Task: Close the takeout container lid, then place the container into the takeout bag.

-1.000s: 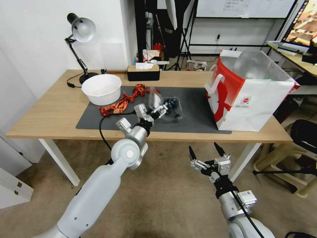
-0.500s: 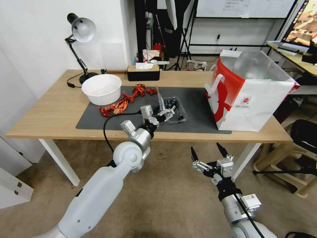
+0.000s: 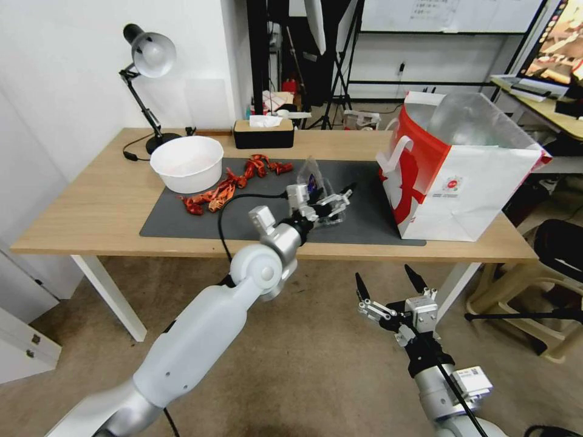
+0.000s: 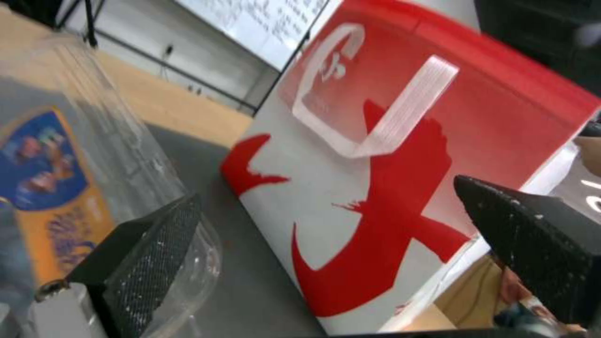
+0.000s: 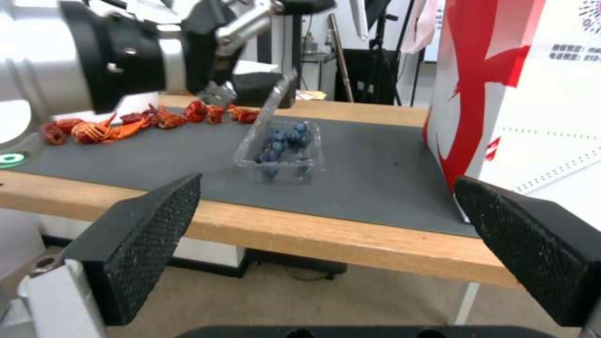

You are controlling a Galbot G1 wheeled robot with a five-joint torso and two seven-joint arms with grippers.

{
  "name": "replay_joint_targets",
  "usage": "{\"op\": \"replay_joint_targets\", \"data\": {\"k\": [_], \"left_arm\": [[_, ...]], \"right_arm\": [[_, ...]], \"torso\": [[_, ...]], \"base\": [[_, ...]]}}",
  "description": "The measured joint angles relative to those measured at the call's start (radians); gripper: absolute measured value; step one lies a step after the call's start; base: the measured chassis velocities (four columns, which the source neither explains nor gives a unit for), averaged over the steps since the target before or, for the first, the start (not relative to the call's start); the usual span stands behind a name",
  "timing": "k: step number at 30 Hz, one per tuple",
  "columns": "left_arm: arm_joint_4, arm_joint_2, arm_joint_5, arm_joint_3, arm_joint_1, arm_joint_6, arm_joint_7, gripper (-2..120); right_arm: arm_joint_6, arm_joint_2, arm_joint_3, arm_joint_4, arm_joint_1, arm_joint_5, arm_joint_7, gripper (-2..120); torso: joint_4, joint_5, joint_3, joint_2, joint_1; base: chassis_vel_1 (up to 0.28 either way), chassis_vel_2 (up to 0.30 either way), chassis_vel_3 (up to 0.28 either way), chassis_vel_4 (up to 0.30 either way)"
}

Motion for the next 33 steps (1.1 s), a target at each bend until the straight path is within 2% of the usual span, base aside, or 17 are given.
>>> {"op": "replay_joint_targets", "data": {"k": [3, 4, 7, 8, 9, 12, 14, 16, 18, 19, 21, 24, 25, 28, 31, 32, 33], "left_arm": [[0.031, -0.031, -0.076, 0.009, -0.031, 0.051, -0.071, 100], [0.031, -0.031, -0.076, 0.009, -0.031, 0.051, -0.071, 100], [0.061, -0.06, -0.123, 0.009, -0.051, 0.078, -0.179, 99], [0.067, -0.065, -0.131, 0.008, -0.054, 0.083, -0.208, 95], [0.067, -0.065, -0.131, 0.008, -0.054, 0.083, -0.208, 95], [0.071, -0.069, -0.146, 0.003, -0.057, 0.092, -0.265, 82], [0.071, -0.069, -0.146, 0.001, -0.057, 0.097, -0.279, 77], [0.068, -0.068, -0.144, 0.001, -0.06, 0.119, -0.312, 67], [0.066, -0.067, -0.141, 0.001, -0.063, 0.136, -0.331, 64], [0.064, -0.067, -0.135, 0.003, -0.068, 0.156, -0.348, 57], [0.064, -0.065, -0.129, 0.005, -0.07, 0.165, -0.354, 54], [0.062, -0.055, -0.101, 0.015, -0.085, 0.21, -0.372, 38], [0.062, -0.055, -0.101, 0.015, -0.085, 0.21, -0.372, 38], [0.062, -0.045, -0.068, 0.027, -0.095, 0.245, -0.378, 23], [0.062, -0.044, -0.061, 0.03, -0.096, 0.25, -0.378, 19], [0.062, -0.042, -0.05, 0.037, -0.099, 0.261, -0.379, 9], [0.062, -0.042, -0.05, 0.037, -0.099, 0.261, -0.379, 9]], "right_arm": [[0.002, 0.002, 0.002, 0.005, -0.005, 0.0, 0.0, 100], [0.002, 0.002, 0.002, 0.005, -0.005, 0.0, 0.0, 100], [0.004, 0.003, 0.002, 0.006, -0.008, -0.001, 0.0, 100], [0.005, 0.003, 0.002, 0.006, -0.008, -0.001, 0.0, 100], [0.005, 0.003, 0.002, 0.006, -0.008, -0.001, 0.0, 100], [0.005, 0.001, 0.0, 0.0, -0.003, -0.001, 0.001, 100], [0.005, 0.0, -0.001, -0.003, -0.001, 0.0, 0.001, 100], [0.005, -0.001, -0.003, -0.009, 0.003, 0.001, 0.001, 100], [0.006, -0.002, -0.003, -0.01, 0.006, 0.002, 0.001, 100], [0.005, -0.002, -0.003, -0.011, 0.009, 0.005, 0.001, 100], [0.004, -0.003, -0.003, -0.011, 0.01, 0.006, 0.001, 100], [-0.012, -0.009, -0.002, -0.009, 0.018, 0.035, 0.005, 100], [-0.012, -0.009, -0.002, -0.009, 0.018, 0.035, 0.005, 100], [-0.024, -0.017, 0.005, -0.007, 0.027, 0.06, 0.006, 100], [-0.029, -0.019, 0.006, -0.007, 0.03, 0.07, 0.006, 100], [-0.044, -0.026, 0.009, -0.006, 0.04, 0.105, 0.006, 100], [-0.044, -0.026, 0.009, -0.006, 0.04, 0.105, 0.006, 100]], "torso": [[-0.0001, -0.0001, 0.0, 0.0, 0.0], [-0.0001, -0.0001, 0.0, 0.0, 0.0], [-0.0002, -0.0001, 0.0, 0.0, 0.0], [-0.0001, 0.0, 0.0, 0.0, 0.0], [-0.0001, 0.0, 0.0, 0.0, 0.0], [0.0, 0.0, 0.0, 0.0, 0.0], [0.0001, -0.0001, 0.0, 0.0, 0.0], [0.0001, -0.0001, 0.0, 0.0, 0.0], [0.0, 0.0, 0.0, 0.0, 0.0], [0.0, -0.0001, 0.0, 0.0, 0.0], [-0.0001, -0.0001, 0.0, 0.0, 0.0], [0.0, -0.0001, 0.0, 0.0, 0.0], [0.0, -0.0001, 0.0, 0.0, 0.0], [0.0, -0.0001, 0.0, 0.0, 0.0], [0.0, -0.0001, 0.0, 0.0, 0.0], [0.0, -0.0001, 0.0, 0.0, 0.0], [0.0, -0.0001, 0.0, 0.0, 0.0]], "base": [[0.0, 0.0, 0.0, 0.0], [0.0, 0.0, 0.0, 0.0], [0.0, 0.0, 0.0, 0.0], [0.0, 0.0, 0.0, 0.0], [0.0, 0.0, 0.0, 0.0], [0.0, 0.0, 0.0, 0.0], [0.0, 0.0, 0.0, 0.0], [0.0, 0.0, 0.0, 0.0], [0.0, 0.0, 0.0, 0.0], [0.0, 0.0, 0.0, 0.0], [0.0, 0.0, 0.0, 0.0], [0.0, 0.0, 0.0, 0.0], [0.0, 0.0, 0.0, 0.0], [0.0, 0.0, 0.0, 0.0], [0.0, 0.0, 0.0, 0.0], [0.0, 0.0, 0.0, 0.0], [0.0, 0.0, 0.0, 0.0]]}}
